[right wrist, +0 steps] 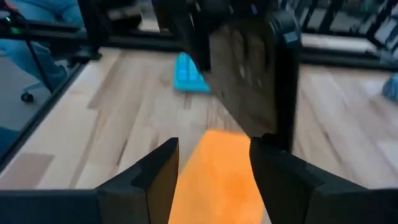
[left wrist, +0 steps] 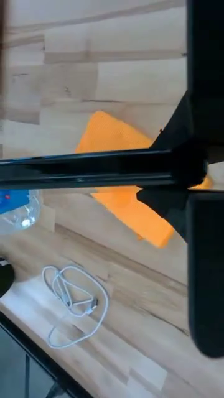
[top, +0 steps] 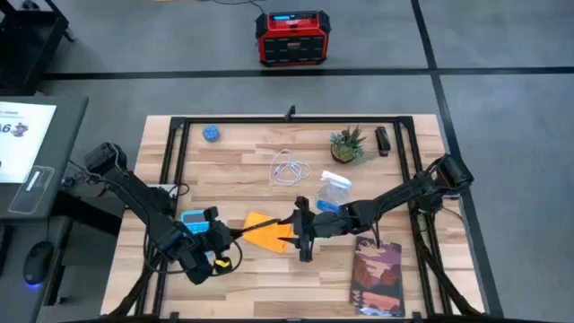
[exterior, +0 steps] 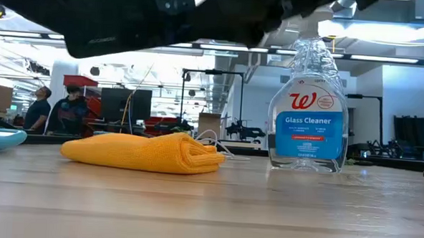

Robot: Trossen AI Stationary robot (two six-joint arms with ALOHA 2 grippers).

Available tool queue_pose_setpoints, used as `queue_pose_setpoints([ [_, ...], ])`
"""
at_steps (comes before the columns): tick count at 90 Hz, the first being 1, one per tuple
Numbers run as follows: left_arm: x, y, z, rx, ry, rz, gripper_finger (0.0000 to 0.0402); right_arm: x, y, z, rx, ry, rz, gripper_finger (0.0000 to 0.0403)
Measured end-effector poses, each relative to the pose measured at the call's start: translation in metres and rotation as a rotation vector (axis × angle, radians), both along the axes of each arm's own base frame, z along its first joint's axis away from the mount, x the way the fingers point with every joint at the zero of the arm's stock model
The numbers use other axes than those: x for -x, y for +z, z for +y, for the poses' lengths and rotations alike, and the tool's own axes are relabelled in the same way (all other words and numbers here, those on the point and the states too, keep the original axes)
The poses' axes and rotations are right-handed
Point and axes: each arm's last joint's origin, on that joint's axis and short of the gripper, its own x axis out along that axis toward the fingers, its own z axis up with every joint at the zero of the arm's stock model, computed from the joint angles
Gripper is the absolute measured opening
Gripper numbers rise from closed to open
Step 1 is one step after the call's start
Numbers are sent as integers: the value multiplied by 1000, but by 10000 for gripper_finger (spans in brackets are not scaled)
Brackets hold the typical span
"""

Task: Apply microfiber cloth
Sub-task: Wipe the black cellphone using microfiber cloth

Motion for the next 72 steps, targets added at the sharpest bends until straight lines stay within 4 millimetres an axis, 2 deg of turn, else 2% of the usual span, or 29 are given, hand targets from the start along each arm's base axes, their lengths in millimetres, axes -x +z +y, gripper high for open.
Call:
queue_pose_setpoints([
  [21,1,0,-2,5,-14,3,8,-1,5,4,44,2,108,167],
  [32,1,0,-3,6,-24,11,8,0,13,10,81,5,216,172],
  [54,3,0,-5,6,-35,13,8,4,27,6,107,-84,372,183],
  [72,9,2,-17,4,-86,-35,8,2,29,7,96,-86,349,180],
])
